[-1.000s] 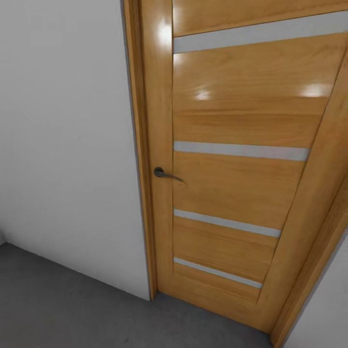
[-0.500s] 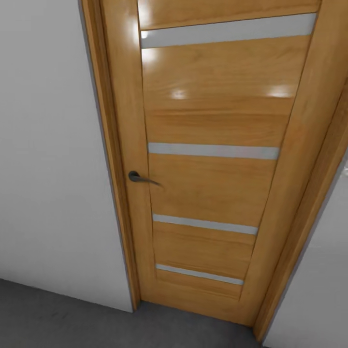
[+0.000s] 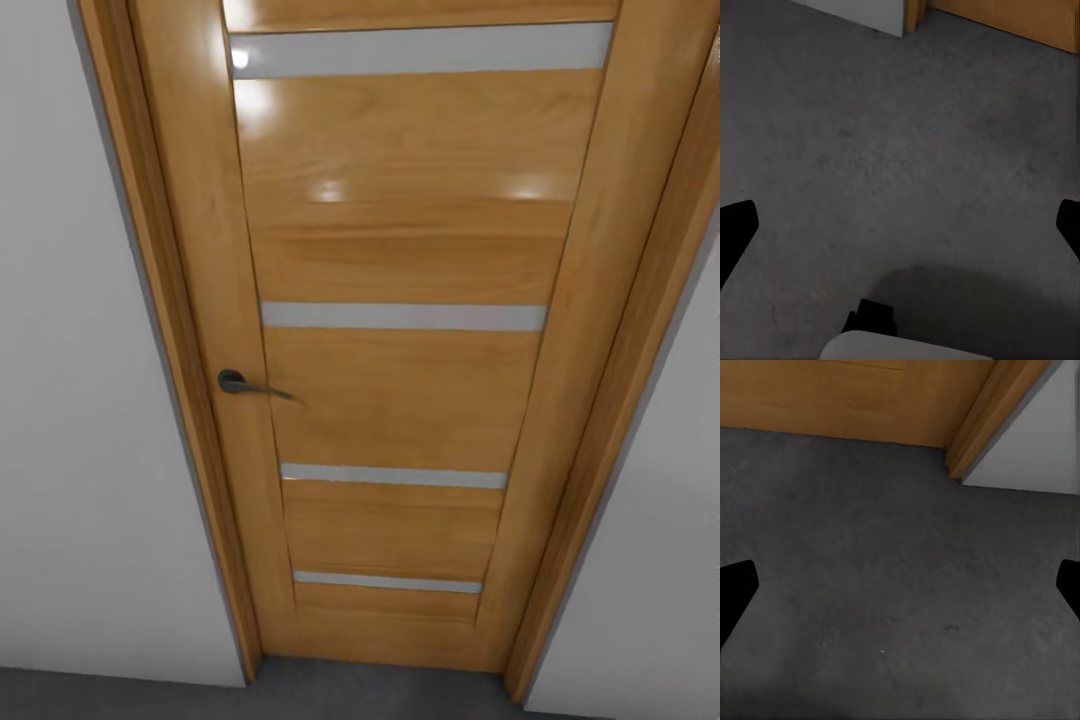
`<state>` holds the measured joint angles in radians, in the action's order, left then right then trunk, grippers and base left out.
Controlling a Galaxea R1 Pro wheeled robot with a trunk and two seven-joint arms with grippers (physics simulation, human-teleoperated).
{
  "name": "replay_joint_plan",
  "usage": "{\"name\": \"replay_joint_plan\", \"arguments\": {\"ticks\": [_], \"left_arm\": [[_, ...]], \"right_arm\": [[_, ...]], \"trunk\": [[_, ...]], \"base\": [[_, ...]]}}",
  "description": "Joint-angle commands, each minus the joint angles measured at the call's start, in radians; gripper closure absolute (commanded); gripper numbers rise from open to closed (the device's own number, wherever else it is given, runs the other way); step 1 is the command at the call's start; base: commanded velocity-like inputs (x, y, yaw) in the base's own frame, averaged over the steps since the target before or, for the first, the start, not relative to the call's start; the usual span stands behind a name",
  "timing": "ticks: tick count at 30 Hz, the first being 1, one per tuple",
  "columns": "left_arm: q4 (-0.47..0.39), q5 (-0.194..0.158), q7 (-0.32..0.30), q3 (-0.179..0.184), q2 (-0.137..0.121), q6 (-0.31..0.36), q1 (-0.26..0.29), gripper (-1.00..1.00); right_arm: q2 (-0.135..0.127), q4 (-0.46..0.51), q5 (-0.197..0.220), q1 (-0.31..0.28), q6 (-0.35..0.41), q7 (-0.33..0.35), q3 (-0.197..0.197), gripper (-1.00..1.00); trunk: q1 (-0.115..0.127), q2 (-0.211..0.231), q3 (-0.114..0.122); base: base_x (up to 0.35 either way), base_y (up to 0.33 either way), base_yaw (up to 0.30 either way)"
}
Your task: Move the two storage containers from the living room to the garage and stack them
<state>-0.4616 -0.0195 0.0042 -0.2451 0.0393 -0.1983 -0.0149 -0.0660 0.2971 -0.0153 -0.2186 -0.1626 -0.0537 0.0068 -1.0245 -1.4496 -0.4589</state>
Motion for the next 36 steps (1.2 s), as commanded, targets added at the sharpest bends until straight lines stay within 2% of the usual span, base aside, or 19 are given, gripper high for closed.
{"name": "replay_joint_plan", "arguments": {"ticks": [1, 9, 36], "left_arm": [[-0.001, -0.002, 0.0, -0.002, 0.001, -0.001, 0.0, -1.0], [-0.002, -0.002, 0.0, -0.002, 0.001, -0.001, 0.0, -1.0], [-0.002, -0.002, 0.0, -0.001, 0.003, -0.003, 0.0, -1.0]], "right_arm": [[0.0, -0.001, -0.002, -0.001, -0.003, -0.003, 0.001, -1.0], [0.0, -0.001, -0.002, -0.001, -0.003, -0.003, 0.001, -1.0], [0.001, -0.006, -0.002, 0.0, -0.003, -0.003, 0.001, -1.0]], "trunk": [[0.0, 0.0, -0.001], [0.0, 0.0, -0.001], [0.0, 0.0, -0.001]], "base": [[0.245, 0.173, -0.276], [0.057, 0.04, -0.147], [0.001, 0.0, -0.002]]}}
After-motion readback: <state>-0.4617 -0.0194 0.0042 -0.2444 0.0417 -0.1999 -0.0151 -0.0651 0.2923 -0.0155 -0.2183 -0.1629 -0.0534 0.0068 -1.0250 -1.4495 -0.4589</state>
